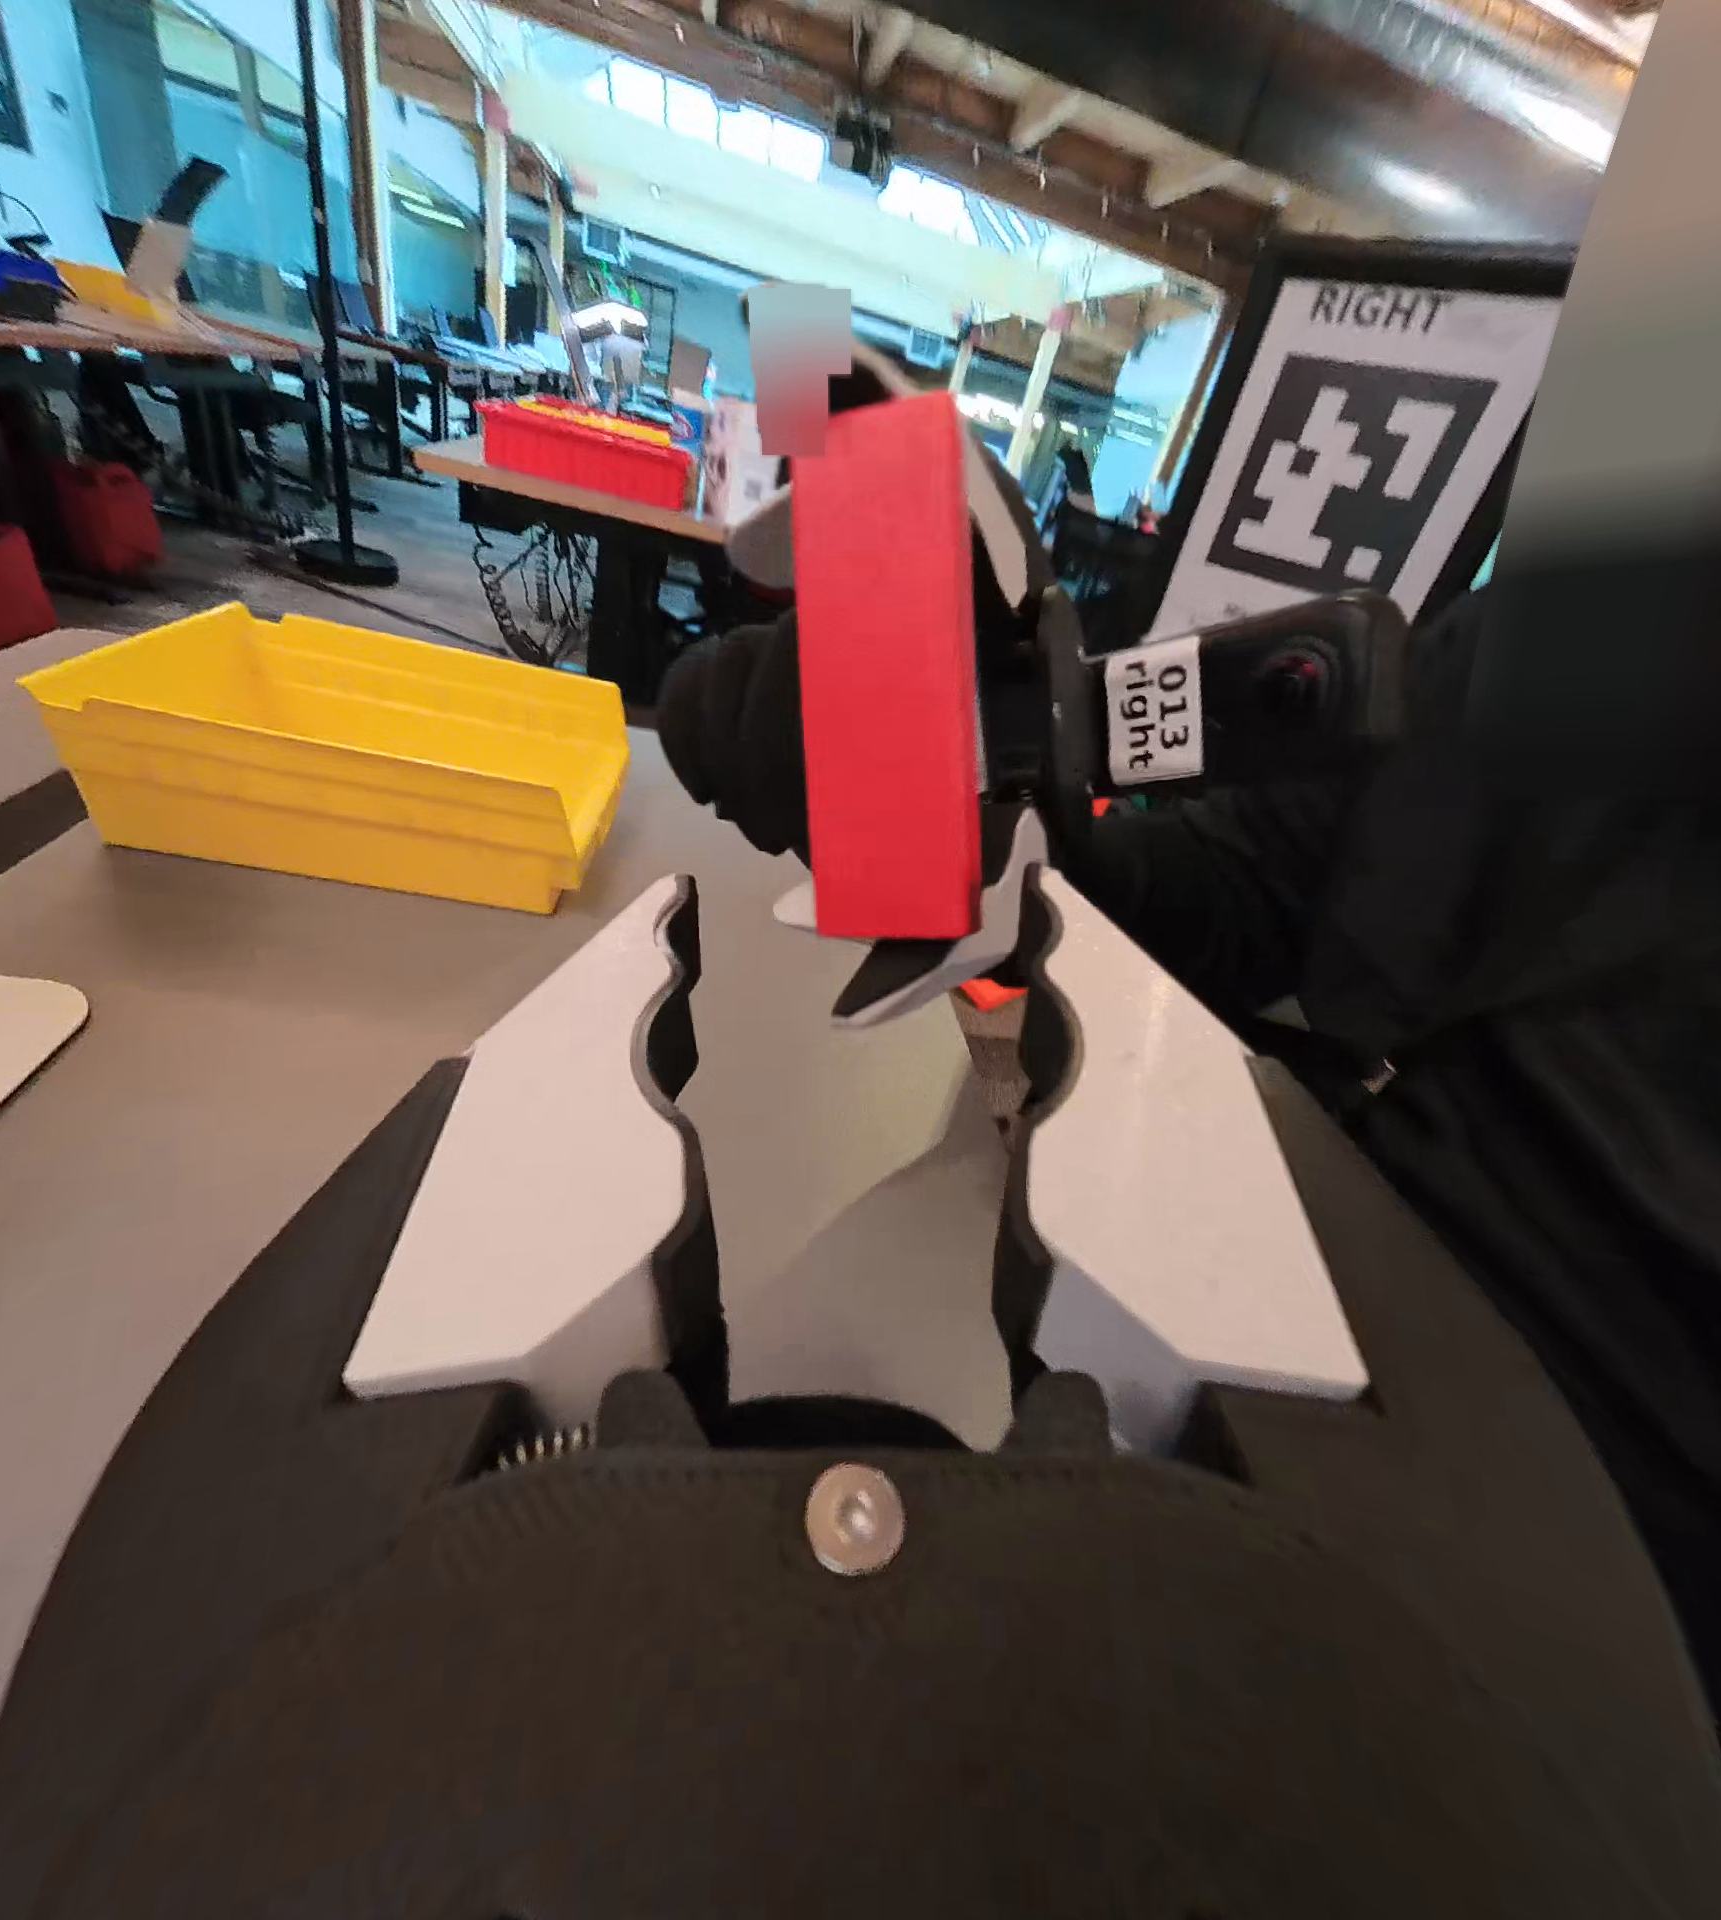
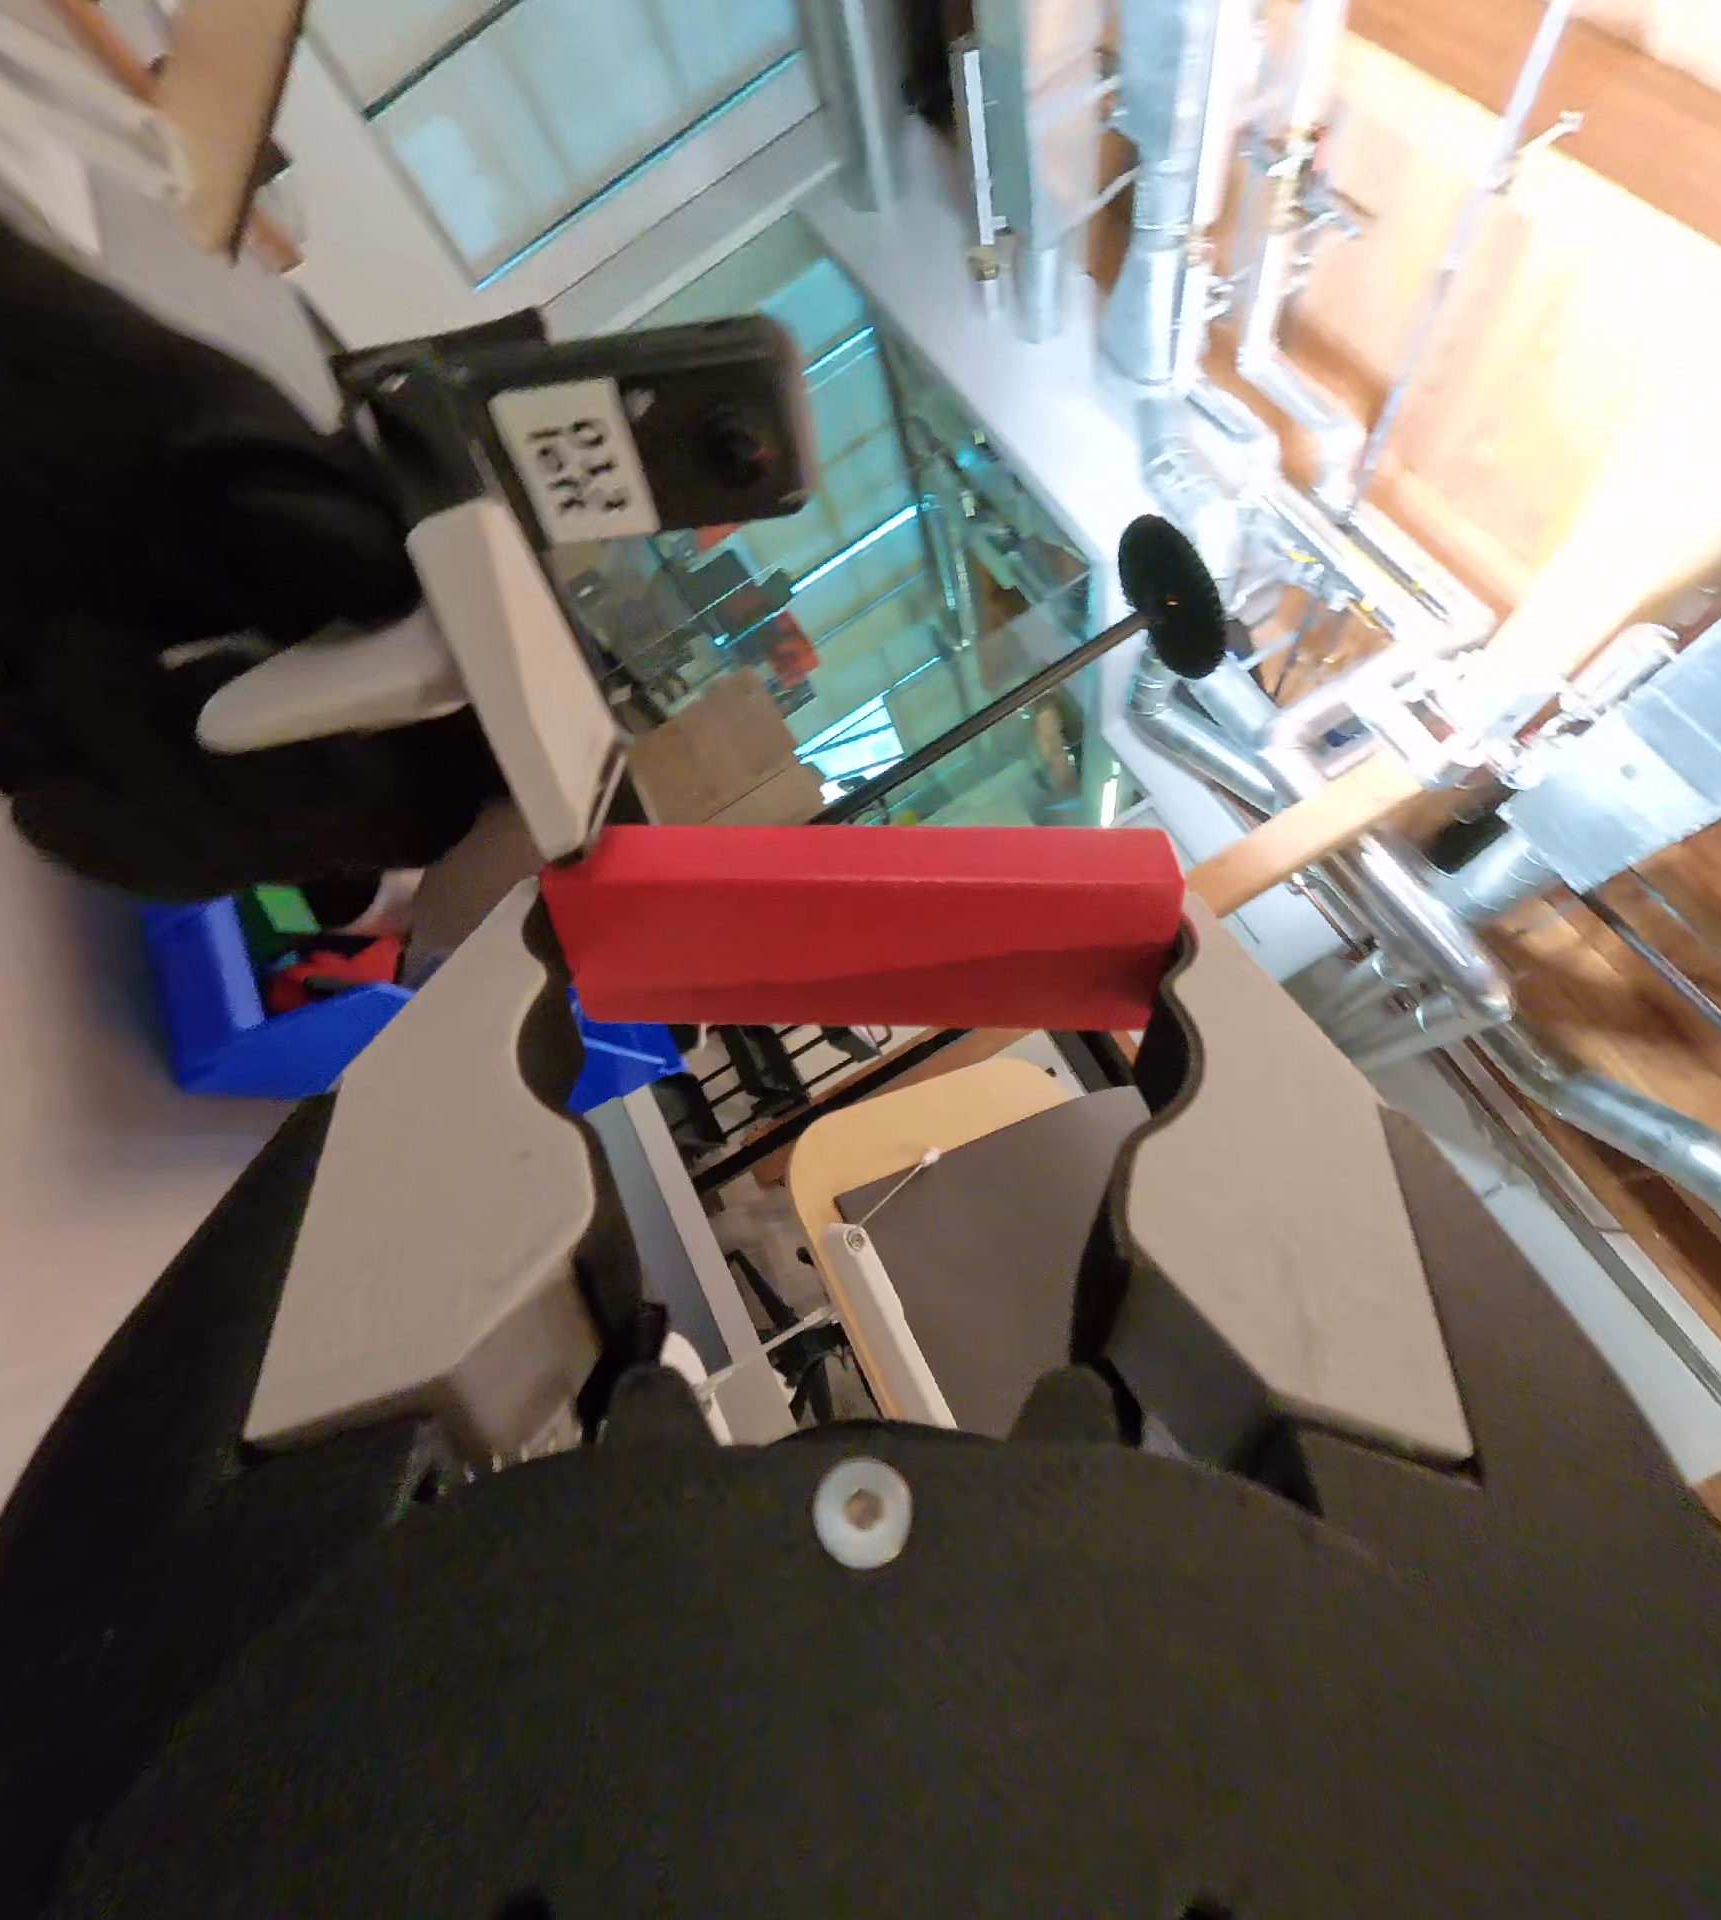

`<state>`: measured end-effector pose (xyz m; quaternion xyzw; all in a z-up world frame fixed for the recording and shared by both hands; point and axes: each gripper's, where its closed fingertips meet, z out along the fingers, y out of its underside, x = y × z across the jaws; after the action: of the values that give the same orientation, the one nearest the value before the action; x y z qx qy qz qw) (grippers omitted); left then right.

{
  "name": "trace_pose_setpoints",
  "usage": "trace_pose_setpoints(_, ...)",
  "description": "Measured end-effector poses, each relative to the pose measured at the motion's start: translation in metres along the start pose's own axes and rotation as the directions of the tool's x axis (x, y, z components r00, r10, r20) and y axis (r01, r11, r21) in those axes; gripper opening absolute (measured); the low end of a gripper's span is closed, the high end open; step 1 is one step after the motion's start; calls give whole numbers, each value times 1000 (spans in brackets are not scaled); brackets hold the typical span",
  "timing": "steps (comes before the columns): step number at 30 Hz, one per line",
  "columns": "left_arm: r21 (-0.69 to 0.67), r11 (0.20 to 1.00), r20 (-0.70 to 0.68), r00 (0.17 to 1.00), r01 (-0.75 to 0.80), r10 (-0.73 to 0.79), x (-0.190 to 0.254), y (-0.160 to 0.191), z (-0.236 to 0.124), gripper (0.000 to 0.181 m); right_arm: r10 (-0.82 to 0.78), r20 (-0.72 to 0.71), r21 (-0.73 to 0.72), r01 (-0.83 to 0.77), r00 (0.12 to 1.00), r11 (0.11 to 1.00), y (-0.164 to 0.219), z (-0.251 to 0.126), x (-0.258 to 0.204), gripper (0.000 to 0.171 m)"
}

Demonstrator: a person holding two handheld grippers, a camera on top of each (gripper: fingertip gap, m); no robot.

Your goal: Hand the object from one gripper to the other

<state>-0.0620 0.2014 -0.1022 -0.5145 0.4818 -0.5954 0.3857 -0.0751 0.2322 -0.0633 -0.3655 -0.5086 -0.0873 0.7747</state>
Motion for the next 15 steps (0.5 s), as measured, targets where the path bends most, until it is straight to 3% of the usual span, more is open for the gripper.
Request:
trace_pose_setpoints(9,150,988,-88,996,47,-34,3,-6,11,39,44,-107,16,-42,993,999,5,-3,9,108)
trace_pose_setpoints(15,158,987,-85,996,35,-22,2,-5,10,31,33,-118,16,-32,992,999,7,-4,9,108)
